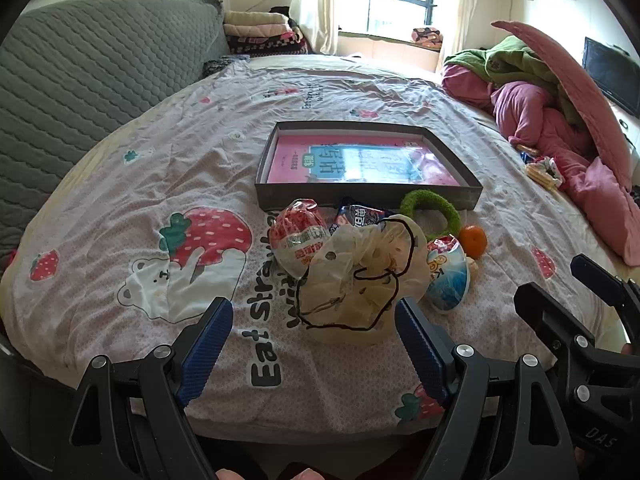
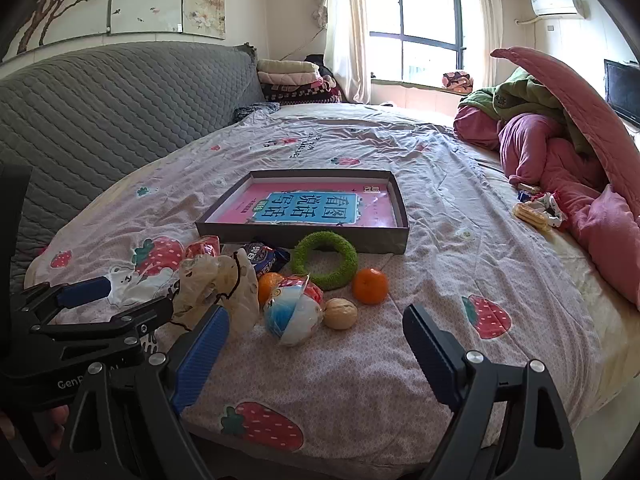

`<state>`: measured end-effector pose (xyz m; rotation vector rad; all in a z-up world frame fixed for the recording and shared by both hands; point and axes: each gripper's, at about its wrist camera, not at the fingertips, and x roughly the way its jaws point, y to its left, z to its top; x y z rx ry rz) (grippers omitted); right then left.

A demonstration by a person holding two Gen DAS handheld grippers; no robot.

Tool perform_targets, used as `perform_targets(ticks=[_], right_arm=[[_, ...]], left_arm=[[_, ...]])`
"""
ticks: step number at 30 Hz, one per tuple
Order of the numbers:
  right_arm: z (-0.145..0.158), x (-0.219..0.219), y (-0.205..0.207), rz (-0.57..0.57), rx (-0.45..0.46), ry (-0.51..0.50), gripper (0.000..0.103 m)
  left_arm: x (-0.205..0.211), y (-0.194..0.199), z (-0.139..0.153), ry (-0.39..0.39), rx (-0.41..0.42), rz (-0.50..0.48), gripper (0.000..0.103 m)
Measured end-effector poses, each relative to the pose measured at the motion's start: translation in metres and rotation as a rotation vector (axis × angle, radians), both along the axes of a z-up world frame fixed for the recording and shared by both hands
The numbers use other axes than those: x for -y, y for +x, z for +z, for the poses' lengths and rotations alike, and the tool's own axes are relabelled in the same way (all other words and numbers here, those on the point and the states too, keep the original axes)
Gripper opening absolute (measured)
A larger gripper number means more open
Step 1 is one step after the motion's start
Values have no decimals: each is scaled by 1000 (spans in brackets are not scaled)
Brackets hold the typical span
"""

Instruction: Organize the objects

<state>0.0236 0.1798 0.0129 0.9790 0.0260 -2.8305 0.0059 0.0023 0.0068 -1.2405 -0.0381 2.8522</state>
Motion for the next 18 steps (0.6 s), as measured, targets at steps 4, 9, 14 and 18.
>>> perform_targets(ticks=[4,9,14,18], right_arm=[[0,-1,1,-3,-2,0,88],[0,-1,0,-6,-5,-1,88],[2,-2,1,-7,-15,-1,88],[3,-3,1,-5,-17,-4,88]], left_arm=[[0,0,1,-4,0,-3,84],[-1,0,3,-10,-5,-10,84],[-3,1,4,-14,-10,-13,84],[-4,1,5,-19,-15,-12,84]])
